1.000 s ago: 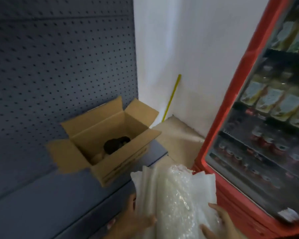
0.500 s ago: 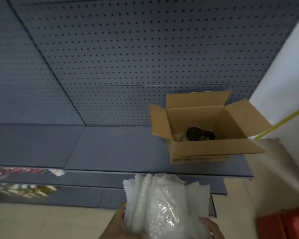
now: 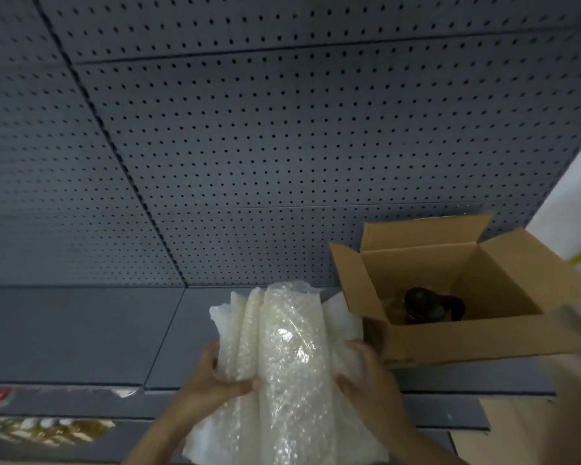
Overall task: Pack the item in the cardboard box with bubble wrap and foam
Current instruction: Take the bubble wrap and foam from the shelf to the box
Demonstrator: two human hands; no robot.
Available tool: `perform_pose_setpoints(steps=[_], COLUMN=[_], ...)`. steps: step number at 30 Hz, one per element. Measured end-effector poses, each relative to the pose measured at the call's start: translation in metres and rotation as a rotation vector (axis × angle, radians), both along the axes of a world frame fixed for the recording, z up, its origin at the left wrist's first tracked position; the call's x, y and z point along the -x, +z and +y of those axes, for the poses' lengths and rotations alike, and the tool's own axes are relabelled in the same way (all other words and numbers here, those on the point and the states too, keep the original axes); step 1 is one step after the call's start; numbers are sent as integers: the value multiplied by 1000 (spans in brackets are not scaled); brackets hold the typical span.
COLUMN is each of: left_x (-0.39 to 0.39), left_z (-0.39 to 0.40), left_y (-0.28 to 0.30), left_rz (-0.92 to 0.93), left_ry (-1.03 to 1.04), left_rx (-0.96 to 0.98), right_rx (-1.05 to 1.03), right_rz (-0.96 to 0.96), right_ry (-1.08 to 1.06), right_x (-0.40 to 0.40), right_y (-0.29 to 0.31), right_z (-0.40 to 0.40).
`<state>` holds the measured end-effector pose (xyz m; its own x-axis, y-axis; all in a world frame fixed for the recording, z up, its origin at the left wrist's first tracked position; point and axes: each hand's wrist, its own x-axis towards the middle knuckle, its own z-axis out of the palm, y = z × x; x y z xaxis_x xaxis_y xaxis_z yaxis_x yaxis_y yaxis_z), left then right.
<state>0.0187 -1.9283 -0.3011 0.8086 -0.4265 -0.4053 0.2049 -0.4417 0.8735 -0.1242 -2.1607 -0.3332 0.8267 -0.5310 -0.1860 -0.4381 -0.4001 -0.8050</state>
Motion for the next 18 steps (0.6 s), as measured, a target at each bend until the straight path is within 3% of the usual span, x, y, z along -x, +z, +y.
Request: perform_pose_setpoints(steps=[6, 14, 18], left_x=[-73, -129, -143], left_z=[-35, -58, -58], left_y=[-9, -52, -80], left_rz=[-15, 89, 103], left_ry=[-65, 41, 84], left_rx=[52, 80, 100], right_rx=[55, 64, 0], right_rz=[30, 14, 113], right_ry=[-127, -152, -294], right_x=[-66, -124, -134], right_y=[-15, -65, -92], right_z=[-11, -40, -53])
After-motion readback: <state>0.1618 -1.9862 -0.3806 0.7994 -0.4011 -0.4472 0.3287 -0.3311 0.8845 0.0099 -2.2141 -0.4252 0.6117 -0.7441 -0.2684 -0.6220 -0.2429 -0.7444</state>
